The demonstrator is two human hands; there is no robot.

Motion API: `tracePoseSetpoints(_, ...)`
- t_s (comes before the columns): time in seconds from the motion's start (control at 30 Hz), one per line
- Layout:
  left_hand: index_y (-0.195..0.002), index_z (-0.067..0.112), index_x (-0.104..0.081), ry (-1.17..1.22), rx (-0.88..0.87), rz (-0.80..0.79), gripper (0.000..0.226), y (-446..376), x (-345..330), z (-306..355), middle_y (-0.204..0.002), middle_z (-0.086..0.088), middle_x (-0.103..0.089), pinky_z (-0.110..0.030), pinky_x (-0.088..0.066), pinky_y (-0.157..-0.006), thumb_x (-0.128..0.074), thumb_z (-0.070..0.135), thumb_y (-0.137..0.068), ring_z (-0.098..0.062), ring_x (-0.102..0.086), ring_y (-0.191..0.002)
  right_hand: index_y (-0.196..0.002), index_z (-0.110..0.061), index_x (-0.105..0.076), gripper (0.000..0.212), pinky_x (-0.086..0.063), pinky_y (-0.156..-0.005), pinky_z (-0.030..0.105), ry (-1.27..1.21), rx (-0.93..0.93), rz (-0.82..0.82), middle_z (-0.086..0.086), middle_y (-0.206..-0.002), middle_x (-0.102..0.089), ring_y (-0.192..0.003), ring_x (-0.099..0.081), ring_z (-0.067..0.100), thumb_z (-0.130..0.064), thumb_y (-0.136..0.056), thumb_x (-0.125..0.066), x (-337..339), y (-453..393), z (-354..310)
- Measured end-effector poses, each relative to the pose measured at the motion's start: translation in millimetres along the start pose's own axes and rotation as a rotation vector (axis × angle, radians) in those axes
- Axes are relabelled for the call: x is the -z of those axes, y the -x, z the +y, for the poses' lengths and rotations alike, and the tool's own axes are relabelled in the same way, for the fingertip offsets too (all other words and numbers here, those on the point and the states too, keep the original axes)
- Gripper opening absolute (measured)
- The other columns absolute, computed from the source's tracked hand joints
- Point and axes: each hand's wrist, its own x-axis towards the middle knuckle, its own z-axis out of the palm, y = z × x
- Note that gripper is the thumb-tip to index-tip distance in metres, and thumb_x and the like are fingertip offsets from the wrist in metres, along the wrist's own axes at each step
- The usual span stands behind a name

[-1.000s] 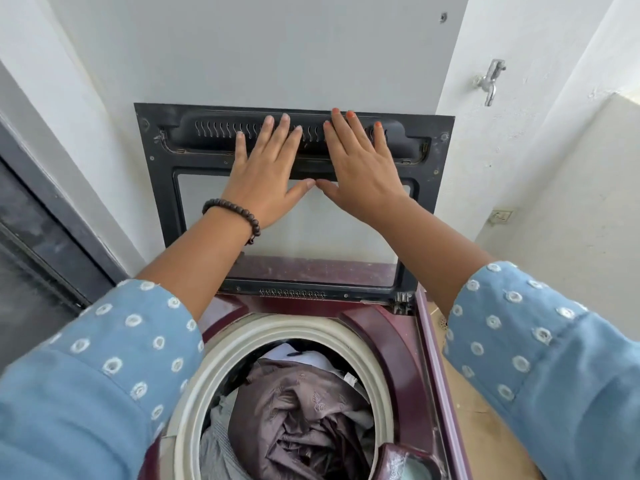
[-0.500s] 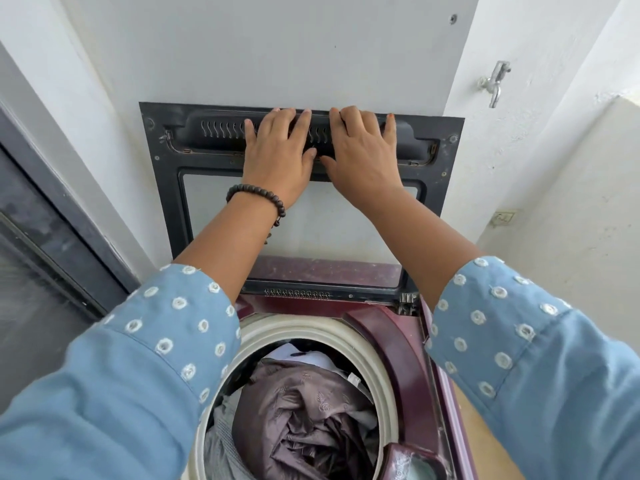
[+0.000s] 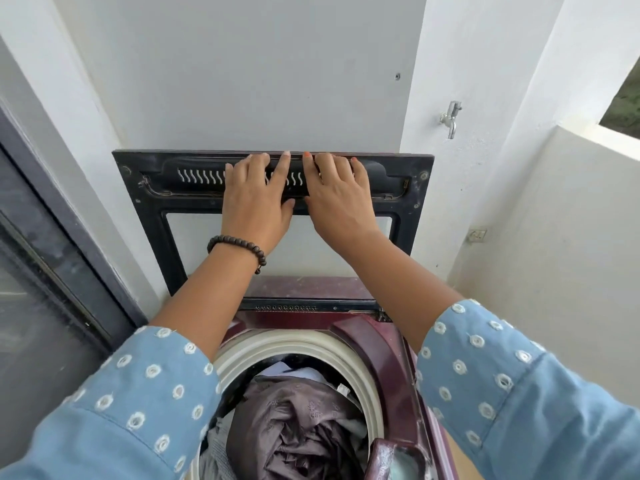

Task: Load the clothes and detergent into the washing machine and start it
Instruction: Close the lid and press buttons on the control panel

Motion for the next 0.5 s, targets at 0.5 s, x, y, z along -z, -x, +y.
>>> tracePoseSetpoints(0.5,-0.137,0.017,-0.055,0.021,0.024,0.076,0.058,82.3,72.3,16.5,-0.119,-0.021,-0.053,-0.047,-0.05,-0.082,-0.075,0.023,-0.083,-0.038,-0.054,-0.1,-0.113,-0.007,-0.064,0.024,-0.033,-0.109,0.06,-0.236,0.105,0.02,0.012,-0.128,-0.06,-0.137,-0.042,0.036,-0.014,-0.09,-0.063,73.3,50.3,-7.4)
